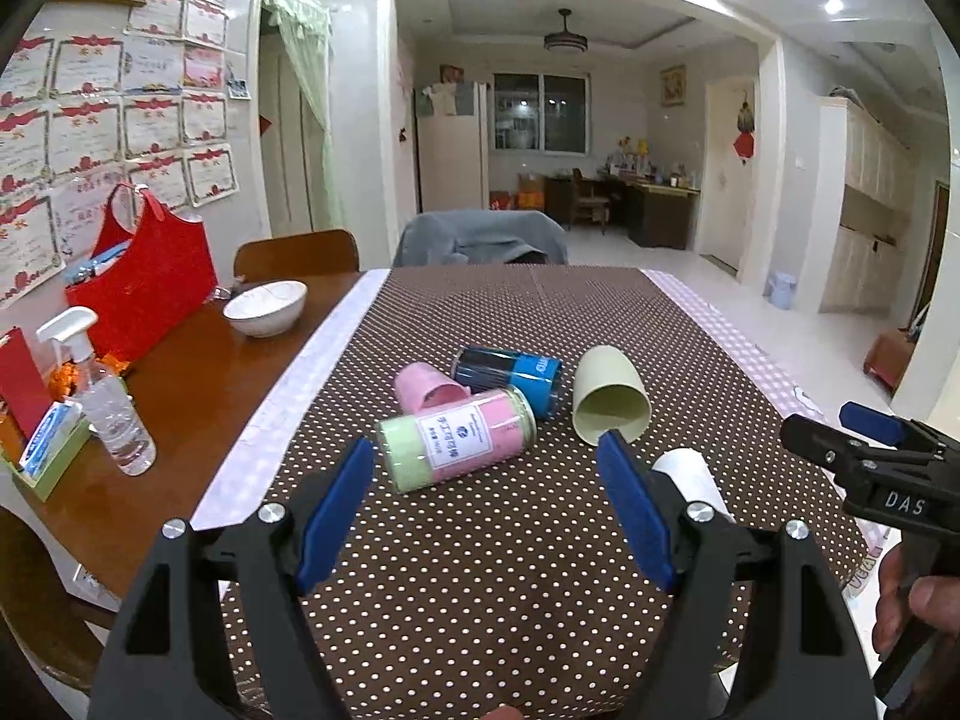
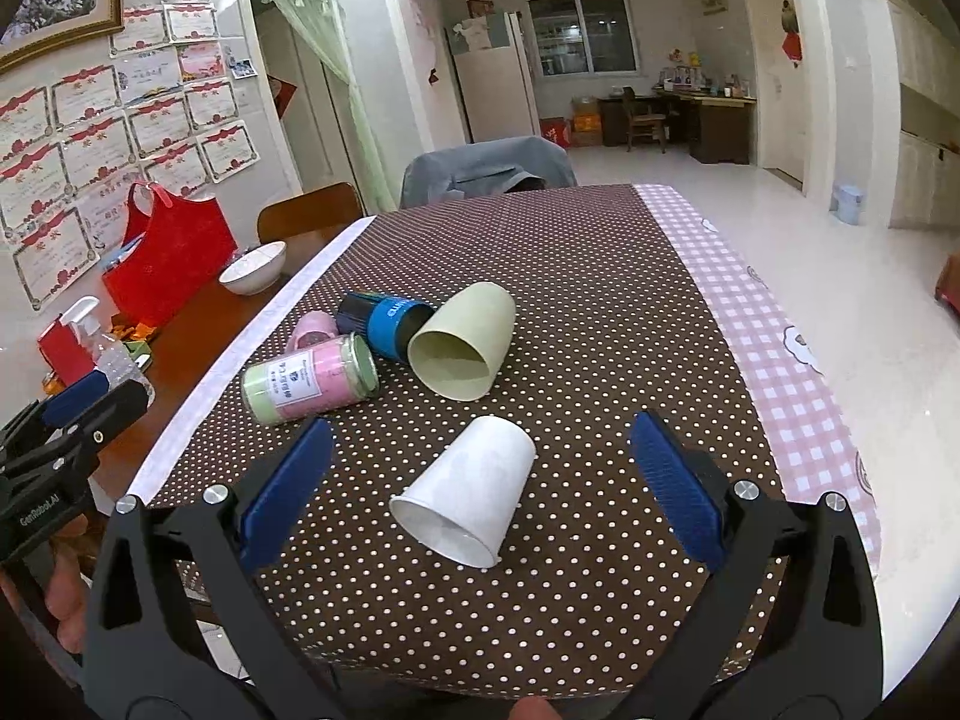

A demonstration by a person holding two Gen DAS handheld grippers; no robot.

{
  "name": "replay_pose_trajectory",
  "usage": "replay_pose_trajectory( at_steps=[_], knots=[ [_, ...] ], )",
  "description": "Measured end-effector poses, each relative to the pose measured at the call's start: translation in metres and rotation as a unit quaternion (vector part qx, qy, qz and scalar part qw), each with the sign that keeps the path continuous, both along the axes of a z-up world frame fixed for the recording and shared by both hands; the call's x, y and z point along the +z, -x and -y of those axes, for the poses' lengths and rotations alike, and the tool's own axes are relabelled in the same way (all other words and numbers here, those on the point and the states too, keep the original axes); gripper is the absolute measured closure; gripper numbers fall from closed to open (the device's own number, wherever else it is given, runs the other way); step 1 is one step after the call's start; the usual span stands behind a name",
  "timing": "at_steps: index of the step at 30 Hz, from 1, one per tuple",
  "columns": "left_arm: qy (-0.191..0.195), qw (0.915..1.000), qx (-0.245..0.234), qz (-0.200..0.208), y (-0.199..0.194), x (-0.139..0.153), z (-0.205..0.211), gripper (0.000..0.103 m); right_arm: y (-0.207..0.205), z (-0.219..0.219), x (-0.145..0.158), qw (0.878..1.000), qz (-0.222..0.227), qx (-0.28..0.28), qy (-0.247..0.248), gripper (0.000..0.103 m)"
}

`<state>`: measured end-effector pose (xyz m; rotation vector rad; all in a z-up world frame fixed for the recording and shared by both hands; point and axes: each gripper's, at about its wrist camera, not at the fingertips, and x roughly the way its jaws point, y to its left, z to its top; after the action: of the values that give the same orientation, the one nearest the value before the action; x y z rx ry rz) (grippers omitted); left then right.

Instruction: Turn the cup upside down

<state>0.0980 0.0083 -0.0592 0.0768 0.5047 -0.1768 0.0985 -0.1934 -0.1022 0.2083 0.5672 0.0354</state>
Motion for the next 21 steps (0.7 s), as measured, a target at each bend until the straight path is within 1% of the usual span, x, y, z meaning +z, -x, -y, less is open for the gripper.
replay_pose_trajectory(
  at_steps=[9,21],
  knots=[
    [0.003,0.9995,0.023,0.021,0.021,0.007,-0.013,0.027,0.007,-0.012,0.012,1.0,0.013,0.009,0.005,0.006],
    [0.01,0.9984,0.046,0.032,0.04,0.007,-0.03,0.027,0.015,-0.024,0.018,1.0,0.014,0.018,0.015,0.006]
  ],
)
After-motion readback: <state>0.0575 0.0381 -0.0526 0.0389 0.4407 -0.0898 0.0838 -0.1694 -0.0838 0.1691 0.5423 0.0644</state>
